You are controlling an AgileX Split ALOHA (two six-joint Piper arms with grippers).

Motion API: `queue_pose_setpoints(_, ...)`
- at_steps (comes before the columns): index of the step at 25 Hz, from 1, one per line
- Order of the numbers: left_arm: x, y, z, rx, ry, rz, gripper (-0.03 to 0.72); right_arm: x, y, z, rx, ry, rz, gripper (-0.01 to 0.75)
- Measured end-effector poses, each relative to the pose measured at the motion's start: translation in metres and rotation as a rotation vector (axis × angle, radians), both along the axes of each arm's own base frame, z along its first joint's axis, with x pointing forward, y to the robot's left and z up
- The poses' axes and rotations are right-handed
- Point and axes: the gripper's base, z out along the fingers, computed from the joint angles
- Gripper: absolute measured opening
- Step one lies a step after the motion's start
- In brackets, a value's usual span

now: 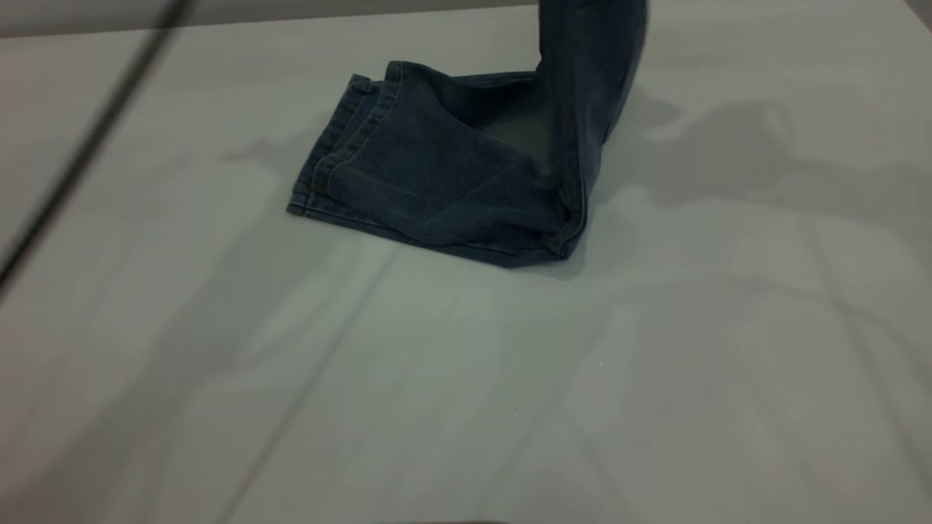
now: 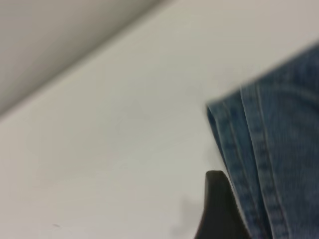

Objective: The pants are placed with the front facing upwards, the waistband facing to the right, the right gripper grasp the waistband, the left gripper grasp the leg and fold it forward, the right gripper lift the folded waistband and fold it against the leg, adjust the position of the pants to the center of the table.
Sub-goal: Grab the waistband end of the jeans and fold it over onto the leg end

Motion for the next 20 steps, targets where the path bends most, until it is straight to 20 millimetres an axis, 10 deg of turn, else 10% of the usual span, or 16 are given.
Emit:
queue_pose_setpoints(10, -0.050, 0.025, 0.099, -0.070, -0.191, 0.015, 0.429, -0.009, 0.105, -0.056, -0.198, -0.038, -0.043, 0.098)
queue_pose_setpoints(20, -0.063, 0.033, 0.110, -0.057, -0.166, 0.041, 0.428, -0.018, 0.142, -0.105, -0.252, -0.014, 0.013, 0.205)
